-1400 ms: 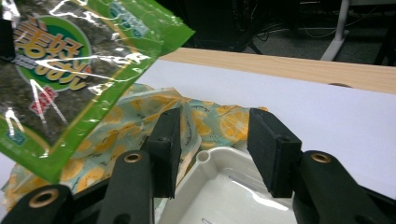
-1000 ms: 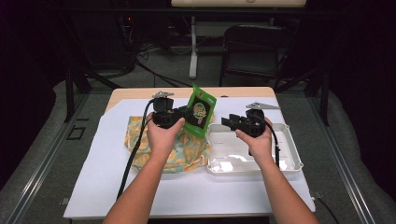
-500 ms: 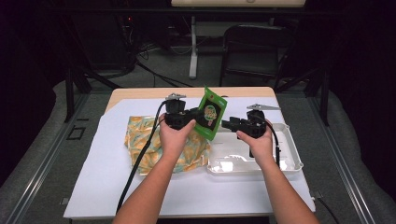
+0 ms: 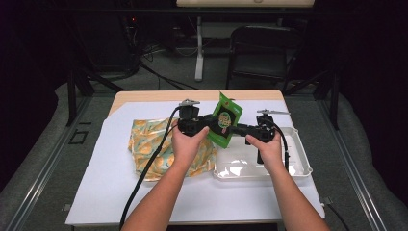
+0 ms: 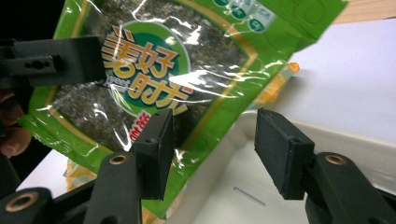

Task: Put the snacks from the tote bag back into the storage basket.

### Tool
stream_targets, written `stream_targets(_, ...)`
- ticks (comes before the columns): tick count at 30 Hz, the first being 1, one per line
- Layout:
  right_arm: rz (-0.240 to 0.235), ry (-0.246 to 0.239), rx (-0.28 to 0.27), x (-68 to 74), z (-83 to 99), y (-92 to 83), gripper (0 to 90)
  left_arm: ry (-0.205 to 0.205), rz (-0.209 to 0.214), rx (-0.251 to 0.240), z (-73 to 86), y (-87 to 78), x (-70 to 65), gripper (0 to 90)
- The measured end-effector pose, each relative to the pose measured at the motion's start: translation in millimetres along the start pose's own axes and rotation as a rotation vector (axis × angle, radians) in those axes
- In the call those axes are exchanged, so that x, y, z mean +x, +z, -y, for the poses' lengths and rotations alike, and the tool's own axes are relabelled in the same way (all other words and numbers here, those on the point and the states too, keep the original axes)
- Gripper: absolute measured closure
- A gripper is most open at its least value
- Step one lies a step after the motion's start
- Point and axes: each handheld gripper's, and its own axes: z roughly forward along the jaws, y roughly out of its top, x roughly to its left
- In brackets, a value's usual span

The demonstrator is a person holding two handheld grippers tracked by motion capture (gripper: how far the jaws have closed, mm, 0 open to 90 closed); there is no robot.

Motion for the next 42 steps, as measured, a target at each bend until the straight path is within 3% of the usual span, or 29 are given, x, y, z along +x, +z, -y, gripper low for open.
stream_targets(4, -0.029, 0.015, 0.004, -1.1, -0.1, -1.3, 46.2, -0.005, 0.018, 0.001, 2.2, 5.2, -1.9, 72.2)
stream_targets(11, -0.008, 0.033, 0.007, -5.7, 0.0, -4.0, 47.6, -0.001, 0.013, 0.005, 6.0, 12.9, -4.6, 72.2)
stream_targets(18, 0.02, 0.119, -0.002, -11.5, 0.5, -9.1, 62.3, -0.002, 0.018, 0.03, 8.8, 18.3, -4.8, 72.2)
stream_targets(24, 0.053, 0.113, 0.0, -13.0, 1.0, -11.0, 72.3, -0.018, 0.029, 0.038, 9.3, 19.7, -2.7, 72.2)
stream_targets(31, 0.081, 0.119, -0.001, -14.1, 1.7, -12.1, 82.3, -0.006, 0.031, 0.043, 10.6, 21.6, -2.6, 72.1)
stream_targets(38, 0.09, 0.154, -0.027, -18.1, 2.4, -15.4, 87.9, 0.018, 0.027, 0.066, 13.5, 25.4, -3.7, 71.9)
stream_targets(42, 0.089, 0.15, -0.035, -18.6, 2.1, -17.4, 89.1, 0.02, 0.02, 0.075, 14.2, 26.8, -3.7, 71.7)
